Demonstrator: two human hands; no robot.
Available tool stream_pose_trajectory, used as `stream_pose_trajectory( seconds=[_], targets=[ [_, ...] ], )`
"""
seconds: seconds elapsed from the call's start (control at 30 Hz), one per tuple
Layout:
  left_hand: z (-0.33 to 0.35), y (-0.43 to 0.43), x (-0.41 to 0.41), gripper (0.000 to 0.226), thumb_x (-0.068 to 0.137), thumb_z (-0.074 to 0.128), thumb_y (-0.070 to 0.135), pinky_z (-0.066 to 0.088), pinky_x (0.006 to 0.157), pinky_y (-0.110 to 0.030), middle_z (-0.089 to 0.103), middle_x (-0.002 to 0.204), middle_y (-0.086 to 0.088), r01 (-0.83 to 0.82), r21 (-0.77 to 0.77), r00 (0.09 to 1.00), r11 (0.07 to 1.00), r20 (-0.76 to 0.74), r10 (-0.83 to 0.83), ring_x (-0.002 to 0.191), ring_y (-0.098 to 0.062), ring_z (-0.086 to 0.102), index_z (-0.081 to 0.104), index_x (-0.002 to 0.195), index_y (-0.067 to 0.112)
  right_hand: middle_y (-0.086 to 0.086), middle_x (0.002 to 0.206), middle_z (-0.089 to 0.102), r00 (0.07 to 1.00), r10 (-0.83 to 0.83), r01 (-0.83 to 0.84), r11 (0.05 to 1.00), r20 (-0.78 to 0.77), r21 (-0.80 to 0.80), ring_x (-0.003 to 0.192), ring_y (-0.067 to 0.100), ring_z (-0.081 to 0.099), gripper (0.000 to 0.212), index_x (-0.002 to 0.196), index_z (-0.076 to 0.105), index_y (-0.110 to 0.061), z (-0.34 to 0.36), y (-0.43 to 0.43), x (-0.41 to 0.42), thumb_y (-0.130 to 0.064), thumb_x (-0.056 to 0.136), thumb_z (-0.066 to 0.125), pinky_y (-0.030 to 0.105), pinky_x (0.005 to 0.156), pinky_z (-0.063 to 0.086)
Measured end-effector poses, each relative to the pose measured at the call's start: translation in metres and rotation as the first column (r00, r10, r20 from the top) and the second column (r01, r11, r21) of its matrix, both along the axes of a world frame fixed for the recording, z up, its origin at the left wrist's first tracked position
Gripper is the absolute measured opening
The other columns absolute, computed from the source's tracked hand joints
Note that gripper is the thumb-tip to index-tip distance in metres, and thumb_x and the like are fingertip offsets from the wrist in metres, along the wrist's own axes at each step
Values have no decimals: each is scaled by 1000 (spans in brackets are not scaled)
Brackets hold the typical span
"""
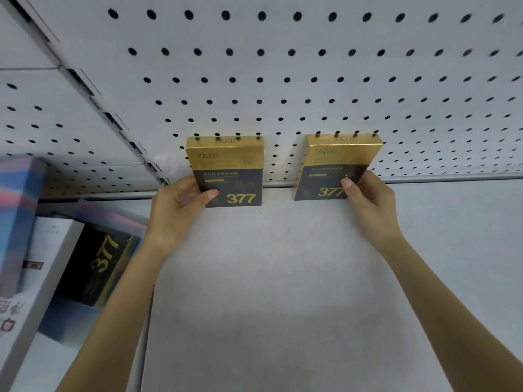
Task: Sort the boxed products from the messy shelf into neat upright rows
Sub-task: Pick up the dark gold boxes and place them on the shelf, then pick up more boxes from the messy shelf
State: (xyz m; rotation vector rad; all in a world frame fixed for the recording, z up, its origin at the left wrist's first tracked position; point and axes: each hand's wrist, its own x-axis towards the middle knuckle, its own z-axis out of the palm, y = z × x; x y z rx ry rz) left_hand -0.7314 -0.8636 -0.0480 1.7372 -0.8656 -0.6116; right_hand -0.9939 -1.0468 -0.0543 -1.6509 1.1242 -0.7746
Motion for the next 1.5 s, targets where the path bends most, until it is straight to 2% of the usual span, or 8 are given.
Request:
stream_pose_trajectory(
  seconds=[0.27,0.4,0.57,0.67,0.8,0.97,1.23,1.5],
  targets=[
    [-1,3,4,30,87,67,8,49,89,-18,70,89,31,37,58,999,998,22,-38,92,4,66,67,97,36,28,89,57,999,-5,3,999,51,33,76,15,46,48,86,50,5,6,8,0,-42,88,57,32,71,37],
    [-1,3,7,30,87,67,11,48,85,-12,70,87,32,29,90,999,996,41,-32,89,9,65,68,94,40,22,80,55,999,-26,26,999,28,29,74,15,45,50,85,51,4,7,8,1,-46,85,56,32,69,36],
    [-2,4,6,25,87,69,14,50,89,-27,69,92,23,-24,119,996,993,84,14,89,0,65,64,93,38,19,78,52,1000,-12,13,1000,-9,26,74,19,43,50,84,47,6,4,7,-1,-43,89,57,32,68,34],
    [2,6,2,25,82,74,20,47,82,-12,65,92,24,-109,113,983,988,163,89,89,7,62,59,100,30,3,81,61,1000,-6,8,998,-29,70,75,7,52,33,85,55,-5,6,6,-2,-36,93,58,22,72,39],
    [9,15,-12,41,83,74,23,43,89,-14,61,106,9,-209,53,956,977,219,193,98,-6,58,53,118,17,-15,102,64,998,-61,62,992,-6,113,86,-16,57,21,112,59,-20,10,14,-14,-33,96,57,1,72,39],
    [24,45,-32,48,86,69,31,39,95,-21,55,118,6,-230,19,926,973,312,212,110,-9,54,51,126,12,-6,123,57,985,-160,163,986,-61,45,106,4,54,35,127,53,-24,24,51,-42,-36,95,58,13,85,39],
    [58,148,-118,44,85,65,39,44,95,-24,58,115,10,-134,9,941,991,313,125,108,-8,56,57,123,19,-16,134,45,895,320,-346,938,-310,-30,132,5,37,50,137,45,-34,60,158,-73,-45,91,59,21,104,26],
    [71,317,-213,36,81,62,52,45,92,-12,61,115,26,-264,-60,943,963,196,270,112,6,55,52,116,48,-20,132,45,783,581,-611,784,-223,-105,122,-4,38,57,139,38,-41,80,301,-87,-48,88,62,19,96,27]
  ],
)
